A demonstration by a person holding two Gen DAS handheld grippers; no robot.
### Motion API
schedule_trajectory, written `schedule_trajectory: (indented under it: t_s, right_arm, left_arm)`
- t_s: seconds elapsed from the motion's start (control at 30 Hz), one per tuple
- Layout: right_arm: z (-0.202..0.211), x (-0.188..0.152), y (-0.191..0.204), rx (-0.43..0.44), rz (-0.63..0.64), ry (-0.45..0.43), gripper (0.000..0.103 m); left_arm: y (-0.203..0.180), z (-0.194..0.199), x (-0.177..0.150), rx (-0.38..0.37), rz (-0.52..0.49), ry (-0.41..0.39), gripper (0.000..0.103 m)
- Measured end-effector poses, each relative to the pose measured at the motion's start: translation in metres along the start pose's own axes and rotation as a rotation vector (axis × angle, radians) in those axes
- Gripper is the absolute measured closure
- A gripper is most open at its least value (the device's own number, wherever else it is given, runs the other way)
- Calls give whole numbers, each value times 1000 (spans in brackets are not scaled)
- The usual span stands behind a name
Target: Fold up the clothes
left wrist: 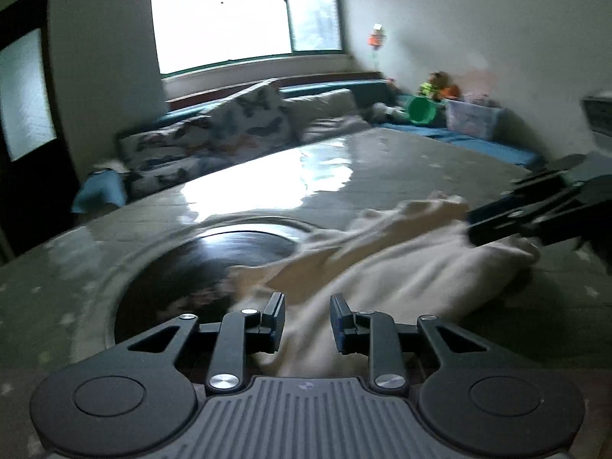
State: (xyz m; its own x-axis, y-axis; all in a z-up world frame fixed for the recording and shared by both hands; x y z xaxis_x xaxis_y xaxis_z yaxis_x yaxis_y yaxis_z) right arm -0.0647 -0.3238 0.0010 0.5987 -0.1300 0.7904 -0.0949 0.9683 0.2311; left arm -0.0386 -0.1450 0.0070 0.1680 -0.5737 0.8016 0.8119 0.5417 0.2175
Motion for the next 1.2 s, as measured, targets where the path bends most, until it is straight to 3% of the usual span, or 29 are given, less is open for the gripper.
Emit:
schedule_trajectory:
  t_s: [0.13, 0.37, 0.63, 0.77, 0.87, 1.0, 1.2]
  right_arm:
    - [-6, -21, 13, 40, 38, 85, 76]
    - [16, -31, 26, 75, 105, 110, 76]
    - [5, 2, 22, 67, 40, 11, 76]
    - [-14, 7, 20, 60, 24, 21, 76]
    - [-29, 18, 8, 46, -9, 43, 76]
    - [-58, 19, -1, 21, -3, 104, 78]
    - [-80, 29, -6, -49, -2, 55, 80]
  left_arm:
    - [-23, -3, -9, -77, -64, 18, 75]
    - [-40, 10, -32, -156, -171, 34, 75]
    - [-32, -4, 5, -146, -102, -46, 74]
    - [-48, -27, 8, -187, -79, -34, 74]
    - [-60, -34, 5, -207, -122, -25, 74]
    - [-65, -39, 1, -226, -125, -20, 74]
    - [-62, -43, -1, -230, -114, -17, 74]
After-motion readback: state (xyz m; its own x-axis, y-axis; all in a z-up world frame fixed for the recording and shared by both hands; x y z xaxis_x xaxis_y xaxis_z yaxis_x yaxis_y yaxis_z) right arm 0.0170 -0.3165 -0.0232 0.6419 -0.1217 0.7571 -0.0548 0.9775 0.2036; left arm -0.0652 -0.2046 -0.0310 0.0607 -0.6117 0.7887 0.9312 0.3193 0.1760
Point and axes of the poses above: each gripper's, at about its wrist camera, not at the fingertips, and z roughly against the way its jaws point, y to its left, x to its top, the point moved 8 cm from there along -z, roughly the way its jaws point, and after that the axes turned 8 degrees about -z, right-handed, at the moved point
